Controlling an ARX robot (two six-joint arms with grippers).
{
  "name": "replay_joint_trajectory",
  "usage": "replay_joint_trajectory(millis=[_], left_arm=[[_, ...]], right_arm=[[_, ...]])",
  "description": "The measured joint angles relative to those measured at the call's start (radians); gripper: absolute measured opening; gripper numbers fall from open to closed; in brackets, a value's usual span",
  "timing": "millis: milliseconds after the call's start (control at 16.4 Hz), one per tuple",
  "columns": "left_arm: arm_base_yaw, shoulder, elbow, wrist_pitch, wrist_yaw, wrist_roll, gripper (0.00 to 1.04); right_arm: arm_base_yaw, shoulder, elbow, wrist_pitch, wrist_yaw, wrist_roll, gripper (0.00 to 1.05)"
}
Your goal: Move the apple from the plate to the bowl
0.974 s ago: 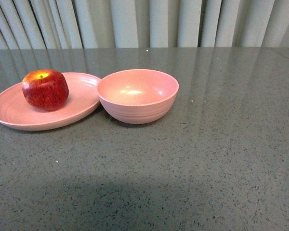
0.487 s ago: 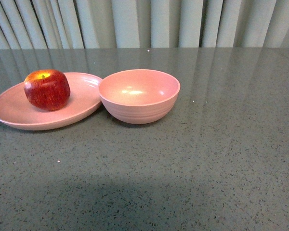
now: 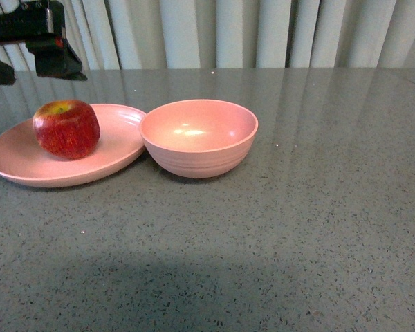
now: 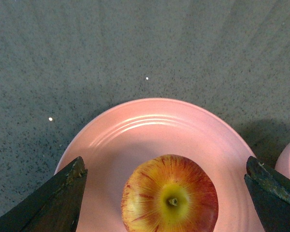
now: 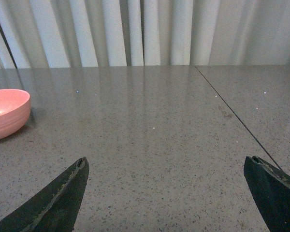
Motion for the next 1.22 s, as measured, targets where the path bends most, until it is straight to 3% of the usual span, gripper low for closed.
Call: replay_joint_trajectory(millis=[1157, 1218], left_arm=[[-0.031, 0.158, 0.051, -0.132, -0.013, 0.046, 0.98], [-0.031, 0.158, 0.050, -0.131, -0.014, 0.048, 0.91]], right_arm=[[0.000, 0.000, 0.000, 0.000, 0.000, 0.000, 0.98], [0.000, 0.000, 0.000, 0.000, 0.000, 0.000, 0.98]])
